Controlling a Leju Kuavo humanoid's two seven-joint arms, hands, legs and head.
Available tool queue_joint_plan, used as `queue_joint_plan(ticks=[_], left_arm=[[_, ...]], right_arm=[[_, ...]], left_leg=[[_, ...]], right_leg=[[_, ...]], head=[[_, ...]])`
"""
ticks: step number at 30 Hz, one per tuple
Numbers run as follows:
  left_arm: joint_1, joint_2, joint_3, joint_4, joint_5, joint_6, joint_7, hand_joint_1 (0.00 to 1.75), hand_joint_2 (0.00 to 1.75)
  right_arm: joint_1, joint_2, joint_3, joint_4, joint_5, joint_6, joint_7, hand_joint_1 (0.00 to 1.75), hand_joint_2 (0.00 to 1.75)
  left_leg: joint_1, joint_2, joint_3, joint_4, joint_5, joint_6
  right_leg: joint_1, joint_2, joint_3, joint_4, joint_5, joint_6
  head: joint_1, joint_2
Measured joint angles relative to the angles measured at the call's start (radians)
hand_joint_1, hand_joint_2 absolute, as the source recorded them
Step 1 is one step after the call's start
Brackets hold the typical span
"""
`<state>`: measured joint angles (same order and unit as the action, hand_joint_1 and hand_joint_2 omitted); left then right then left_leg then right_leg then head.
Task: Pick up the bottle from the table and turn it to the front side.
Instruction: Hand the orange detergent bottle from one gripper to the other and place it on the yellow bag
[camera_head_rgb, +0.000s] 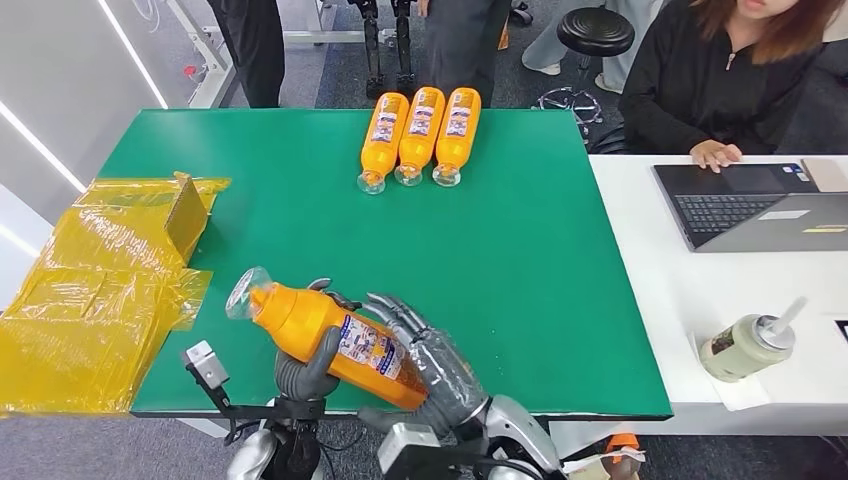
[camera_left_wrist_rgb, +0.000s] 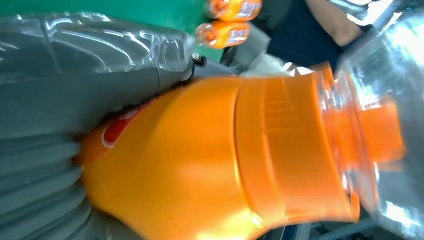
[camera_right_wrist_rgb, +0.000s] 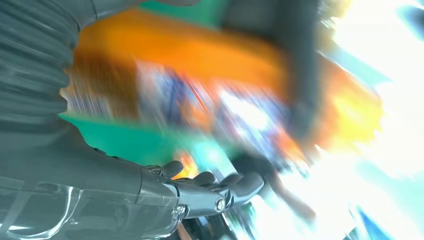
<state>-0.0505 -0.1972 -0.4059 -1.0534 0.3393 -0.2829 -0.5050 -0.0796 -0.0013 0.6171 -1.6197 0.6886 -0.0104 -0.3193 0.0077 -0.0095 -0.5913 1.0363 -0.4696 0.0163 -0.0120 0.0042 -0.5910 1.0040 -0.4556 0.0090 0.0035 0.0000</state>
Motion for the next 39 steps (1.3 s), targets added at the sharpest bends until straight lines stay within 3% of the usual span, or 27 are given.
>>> queue_joint_plan(ticks=[8,19,21,24,26,32,39], left_arm=[[-0.010,0.000,-0.005,0.008,0.020,0.024,0.001,1.75,1.75],[-0.010,0.002,-0.005,0.008,-0.065,0.086,-0.033,1.75,1.75],[-0.011,0.006,-0.005,0.003,-0.187,0.171,-0.057,1.75,1.75],[-0.016,0.029,-0.004,-0.041,-0.511,0.385,-0.074,1.75,1.75],[-0.021,0.049,0.000,-0.092,-0.688,0.465,-0.060,1.75,1.75],[-0.018,0.099,0.018,-0.225,-0.927,0.506,-0.003,1.75,1.75],[-0.004,0.239,0.020,-0.347,-1.118,0.508,0.075,1.75,1.75]], right_arm=[[0.135,-0.020,-0.151,-0.288,-0.265,-0.126,-0.278,0.00,1.75],[0.211,-0.020,-0.237,-0.392,-0.347,-0.216,-0.370,0.00,1.75],[0.221,-0.021,-0.239,-0.393,-0.347,-0.238,-0.373,0.00,1.75],[0.235,-0.024,-0.239,-0.393,-0.346,-0.259,-0.365,0.00,1.75],[0.238,-0.028,-0.239,-0.392,-0.346,-0.257,-0.353,0.00,1.75],[0.238,-0.039,-0.239,-0.387,-0.348,-0.226,-0.338,0.00,1.75],[0.236,-0.060,-0.248,-0.344,-0.376,-0.192,-0.358,0.00,1.75]], left_leg=[[0.000,0.000,-0.001,0.000,-0.001,-0.001],[0.000,0.001,-0.001,0.000,-0.001,-0.001],[0.000,0.001,-0.001,0.000,-0.001,-0.001],[0.000,0.001,-0.001,0.000,-0.001,-0.001],[0.000,0.001,-0.001,0.000,0.000,-0.001],[0.001,0.001,-0.001,-0.001,0.000,-0.002],[0.001,0.001,0.000,-0.001,0.000,-0.003]], right_leg=[[0.000,0.001,-0.001,0.000,0.000,0.000],[0.000,0.001,-0.001,0.000,0.000,0.000],[0.000,0.001,-0.001,0.000,0.000,0.000],[0.000,0.001,-0.001,0.000,0.000,0.000],[0.000,0.001,-0.001,0.001,0.000,0.000],[0.000,0.001,-0.001,0.001,0.000,0.000],[0.000,0.001,-0.001,0.002,-0.001,-0.002]], head=[[0.000,0.000],[0.000,0.000],[0.000,0.000],[0.000,0.000],[0.000,0.000],[0.000,0.000],[0.000,0.000]])
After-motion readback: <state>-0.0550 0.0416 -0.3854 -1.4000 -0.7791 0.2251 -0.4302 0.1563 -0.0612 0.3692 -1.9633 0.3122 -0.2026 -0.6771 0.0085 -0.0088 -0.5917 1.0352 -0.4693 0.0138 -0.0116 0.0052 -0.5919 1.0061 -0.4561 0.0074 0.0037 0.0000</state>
